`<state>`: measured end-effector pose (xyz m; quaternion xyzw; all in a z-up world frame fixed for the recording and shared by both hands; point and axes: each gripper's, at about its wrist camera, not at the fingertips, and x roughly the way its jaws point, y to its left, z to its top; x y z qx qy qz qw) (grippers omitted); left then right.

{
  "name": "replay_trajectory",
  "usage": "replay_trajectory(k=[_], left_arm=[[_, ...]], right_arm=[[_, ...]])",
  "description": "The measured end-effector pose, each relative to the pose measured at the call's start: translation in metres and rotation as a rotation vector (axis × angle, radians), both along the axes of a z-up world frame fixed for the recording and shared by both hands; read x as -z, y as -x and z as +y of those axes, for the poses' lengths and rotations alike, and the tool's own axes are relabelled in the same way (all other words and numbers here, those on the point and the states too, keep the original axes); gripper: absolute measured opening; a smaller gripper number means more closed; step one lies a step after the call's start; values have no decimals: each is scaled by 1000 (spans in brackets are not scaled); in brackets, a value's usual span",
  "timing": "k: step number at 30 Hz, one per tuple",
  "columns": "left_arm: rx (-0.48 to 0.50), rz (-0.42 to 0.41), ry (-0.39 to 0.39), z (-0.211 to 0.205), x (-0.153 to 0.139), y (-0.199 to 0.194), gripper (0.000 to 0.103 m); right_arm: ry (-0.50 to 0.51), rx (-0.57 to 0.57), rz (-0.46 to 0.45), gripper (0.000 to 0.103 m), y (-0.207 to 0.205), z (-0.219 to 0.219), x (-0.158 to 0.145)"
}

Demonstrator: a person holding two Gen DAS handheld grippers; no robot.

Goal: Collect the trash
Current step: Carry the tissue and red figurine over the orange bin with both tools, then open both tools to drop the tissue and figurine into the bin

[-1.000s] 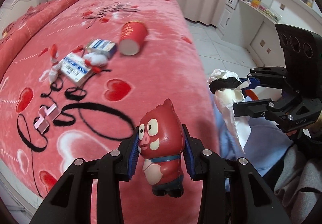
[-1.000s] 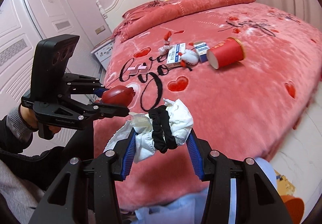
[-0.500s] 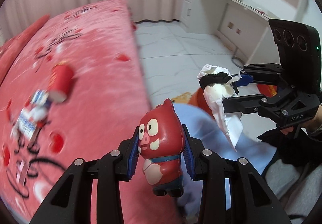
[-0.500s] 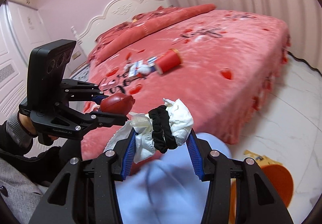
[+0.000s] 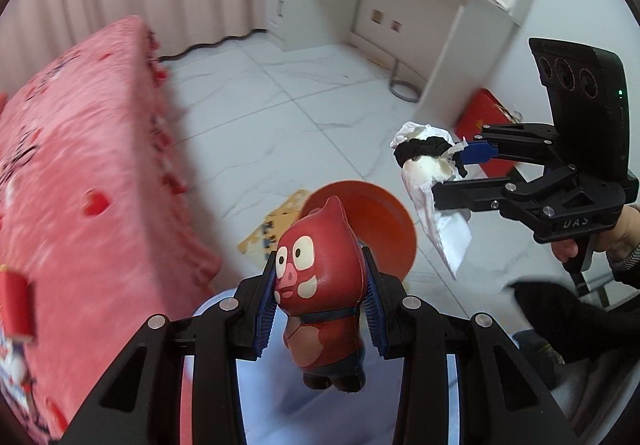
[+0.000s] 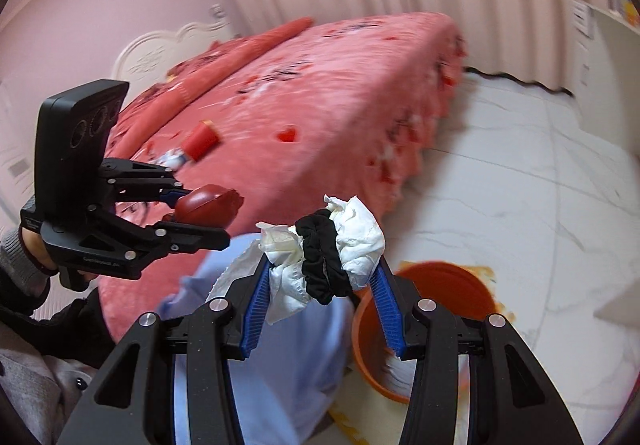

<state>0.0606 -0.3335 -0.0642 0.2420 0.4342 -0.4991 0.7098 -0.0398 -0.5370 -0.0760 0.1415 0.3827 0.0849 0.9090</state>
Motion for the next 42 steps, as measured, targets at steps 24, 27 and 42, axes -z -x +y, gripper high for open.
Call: replay_trajectory(k=[24,27,42], left_arm=[[121,164,-134,-109,86,-11,42],[114,156,-147,-110,89,-13,64],[55,127,-135,-91,76,-24,65]], right_arm=[[-111,218,173,49,18,-94,99],[-111,212,182,49,13,-92,102],[-85,172,237,54,-9,-75,116]])
